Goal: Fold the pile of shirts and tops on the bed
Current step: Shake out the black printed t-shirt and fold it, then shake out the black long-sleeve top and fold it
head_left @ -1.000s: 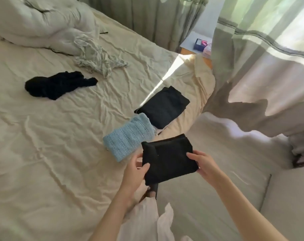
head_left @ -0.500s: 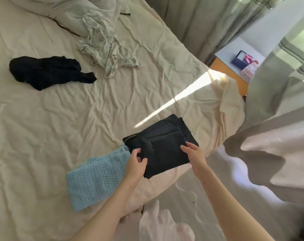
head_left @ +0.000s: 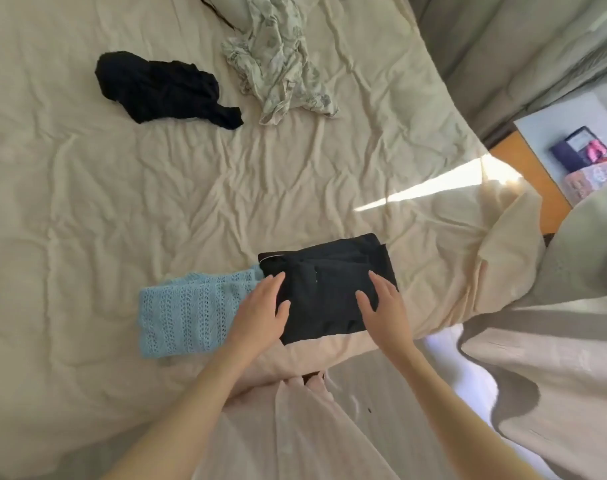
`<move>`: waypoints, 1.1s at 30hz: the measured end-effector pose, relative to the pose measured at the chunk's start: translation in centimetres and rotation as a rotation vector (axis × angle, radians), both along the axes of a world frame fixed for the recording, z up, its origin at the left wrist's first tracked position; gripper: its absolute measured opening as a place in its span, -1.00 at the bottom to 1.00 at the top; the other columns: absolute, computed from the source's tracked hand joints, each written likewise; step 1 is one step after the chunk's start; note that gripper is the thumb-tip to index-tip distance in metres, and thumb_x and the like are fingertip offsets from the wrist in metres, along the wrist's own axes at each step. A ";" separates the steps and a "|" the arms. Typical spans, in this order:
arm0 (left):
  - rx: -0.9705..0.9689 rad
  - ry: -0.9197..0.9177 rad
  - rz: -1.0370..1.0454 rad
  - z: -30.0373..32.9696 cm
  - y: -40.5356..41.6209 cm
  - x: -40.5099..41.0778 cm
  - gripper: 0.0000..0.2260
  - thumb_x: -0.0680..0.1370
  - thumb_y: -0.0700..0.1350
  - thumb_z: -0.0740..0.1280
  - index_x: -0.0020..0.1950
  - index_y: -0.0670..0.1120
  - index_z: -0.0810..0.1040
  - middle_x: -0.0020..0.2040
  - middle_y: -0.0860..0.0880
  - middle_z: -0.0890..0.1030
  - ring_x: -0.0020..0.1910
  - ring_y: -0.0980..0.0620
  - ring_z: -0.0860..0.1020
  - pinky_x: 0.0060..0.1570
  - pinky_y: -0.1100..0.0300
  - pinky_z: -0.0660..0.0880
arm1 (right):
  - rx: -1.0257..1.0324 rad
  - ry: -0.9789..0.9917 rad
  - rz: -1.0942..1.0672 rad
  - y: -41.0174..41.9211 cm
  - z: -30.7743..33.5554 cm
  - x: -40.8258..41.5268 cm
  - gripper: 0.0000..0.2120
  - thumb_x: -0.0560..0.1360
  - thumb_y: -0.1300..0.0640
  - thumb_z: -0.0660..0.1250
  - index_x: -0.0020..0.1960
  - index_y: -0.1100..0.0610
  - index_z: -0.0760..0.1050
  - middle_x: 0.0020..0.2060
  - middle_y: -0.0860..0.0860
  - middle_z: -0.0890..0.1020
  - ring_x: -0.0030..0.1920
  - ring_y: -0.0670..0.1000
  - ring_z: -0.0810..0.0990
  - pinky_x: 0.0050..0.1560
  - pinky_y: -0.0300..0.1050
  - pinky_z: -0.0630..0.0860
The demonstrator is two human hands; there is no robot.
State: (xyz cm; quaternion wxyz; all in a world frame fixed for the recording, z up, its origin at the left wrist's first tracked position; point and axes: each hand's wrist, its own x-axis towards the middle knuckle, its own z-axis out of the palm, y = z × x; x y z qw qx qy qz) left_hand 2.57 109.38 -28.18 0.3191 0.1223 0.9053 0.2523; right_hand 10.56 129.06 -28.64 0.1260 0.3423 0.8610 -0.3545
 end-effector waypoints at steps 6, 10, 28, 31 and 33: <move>-0.122 0.345 -0.057 5.1 -5.7 2.1 -0.55 0.53 0.04 0.12 0.36 -0.12 0.44 0.35 -0.20 0.44 0.37 -0.25 0.36 0.27 -0.23 0.29 | 0.234 0.136 0.624 -2.4 6.2 -2.2 -0.41 0.56 -0.23 0.08 0.51 0.00 0.15 0.50 0.02 0.20 0.52 0.04 0.09 0.50 0.03 -0.04; -0.126 0.446 0.068 7.5 -10.9 3.4 -0.53 0.52 0.06 0.10 0.35 -0.12 0.43 0.35 -0.22 0.43 0.36 -0.27 0.36 0.25 -0.28 0.33 | 0.311 0.255 0.834 -5.9 9.3 -4.1 -0.36 0.50 -0.27 0.00 0.45 0.06 0.29 0.43 0.09 0.35 0.45 0.13 0.28 0.44 0.16 0.16; -0.304 0.414 0.824 9.7 -48.8 28.3 -0.47 0.51 0.12 0.03 0.40 -0.07 0.40 0.41 -0.22 0.36 0.42 -0.32 0.23 0.32 -0.26 0.22 | 0.045 0.367 1.183 -49.3 9.2 8.0 -0.29 0.45 -0.32 -0.06 0.50 0.02 0.20 0.49 0.06 0.22 0.50 0.08 0.14 0.46 0.09 0.03; -0.298 0.437 0.785 11.1 -54.7 28.2 -0.46 0.51 0.14 0.01 0.42 -0.05 0.38 0.43 -0.21 0.33 0.44 -0.30 0.21 0.36 -0.22 0.18 | 0.025 0.397 1.173 -55.3 9.9 9.5 -0.31 0.47 -0.31 -0.05 0.50 0.01 0.19 0.50 0.05 0.21 0.51 0.06 0.12 0.48 0.11 0.03; -0.273 0.450 0.733 11.5 -57.3 26.8 -0.44 0.52 0.17 -0.04 0.45 -0.01 0.32 0.48 -0.16 0.26 0.49 -0.23 0.12 0.41 -0.16 0.10 | 0.050 0.419 1.172 -58.2 10.2 8.8 -0.30 0.47 -0.31 -0.06 0.50 0.01 0.18 0.50 0.04 0.19 0.52 0.06 0.10 0.49 0.12 0.03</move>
